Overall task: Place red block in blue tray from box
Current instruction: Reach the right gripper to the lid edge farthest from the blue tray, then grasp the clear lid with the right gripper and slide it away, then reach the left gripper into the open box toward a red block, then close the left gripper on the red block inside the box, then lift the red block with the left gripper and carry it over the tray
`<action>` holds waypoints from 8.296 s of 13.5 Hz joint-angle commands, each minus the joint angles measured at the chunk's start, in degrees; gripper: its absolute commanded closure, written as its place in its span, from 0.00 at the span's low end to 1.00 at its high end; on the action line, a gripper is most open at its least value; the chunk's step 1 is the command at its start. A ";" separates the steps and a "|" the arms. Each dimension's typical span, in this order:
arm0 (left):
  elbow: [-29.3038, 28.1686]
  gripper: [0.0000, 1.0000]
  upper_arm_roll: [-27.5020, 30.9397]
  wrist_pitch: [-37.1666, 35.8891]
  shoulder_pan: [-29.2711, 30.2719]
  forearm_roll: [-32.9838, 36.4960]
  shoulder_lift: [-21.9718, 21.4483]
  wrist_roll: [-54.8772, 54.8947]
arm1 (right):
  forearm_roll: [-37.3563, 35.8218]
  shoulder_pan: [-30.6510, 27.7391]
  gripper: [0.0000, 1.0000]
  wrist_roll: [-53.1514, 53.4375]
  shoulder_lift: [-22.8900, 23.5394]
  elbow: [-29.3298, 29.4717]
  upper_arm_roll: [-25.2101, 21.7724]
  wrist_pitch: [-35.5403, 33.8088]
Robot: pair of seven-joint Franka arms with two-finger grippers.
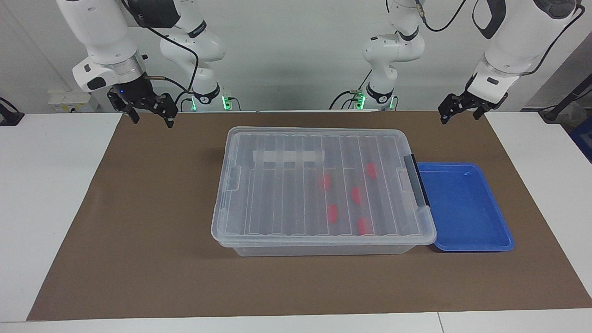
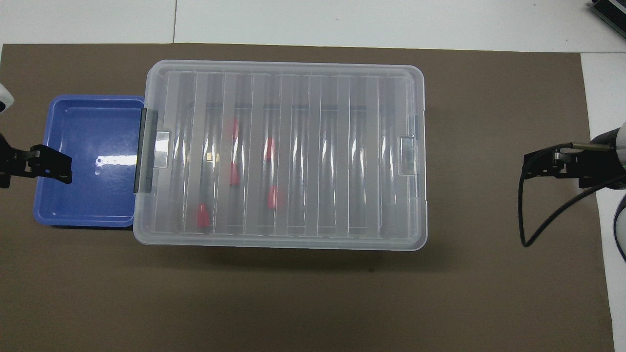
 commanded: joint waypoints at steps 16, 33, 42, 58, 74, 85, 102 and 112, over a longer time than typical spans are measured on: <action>-2.36 0.00 -0.18 1.10 0.48 0.61 -1.99 0.23 | 0.31 8.15 0.01 15.56 6.96 -4.68 0.86 21.39; -2.36 0.00 -0.18 1.10 0.48 0.52 -1.99 0.23 | -3.12 9.67 0.04 10.15 6.18 -16.73 0.77 27.66; -2.36 0.00 -0.18 1.10 0.48 0.61 -1.99 0.23 | -3.12 0.88 0.04 -4.44 4.86 -17.61 0.77 27.66; -2.36 0.00 -0.18 0.57 0.39 0.52 -1.99 -0.12 | -3.03 -9.94 0.04 -21.24 5.04 -17.79 0.69 28.80; -12.08 0.00 -0.62 31.64 -15.08 2.28 9.78 -35.62 | -1.97 -7.57 0.00 -9.48 3.45 -6.03 1.39 16.25; -30.56 0.00 -0.80 54.52 -21.23 2.28 12.24 -34.58 | 0.13 -0.98 0.00 3.54 3.81 3.93 1.48 3.67; -18.48 1.00 -0.62 42.98 -18.87 -3.06 15.15 -37.57 | -0.39 -1.94 0.00 -3.58 2.22 2.16 0.95 0.24; 6.26 1.00 -0.18 0.21 -0.43 -3.36 11.90 -0.28 | 0.49 -8.52 1.00 -7.00 2.31 -9.95 0.51 18.15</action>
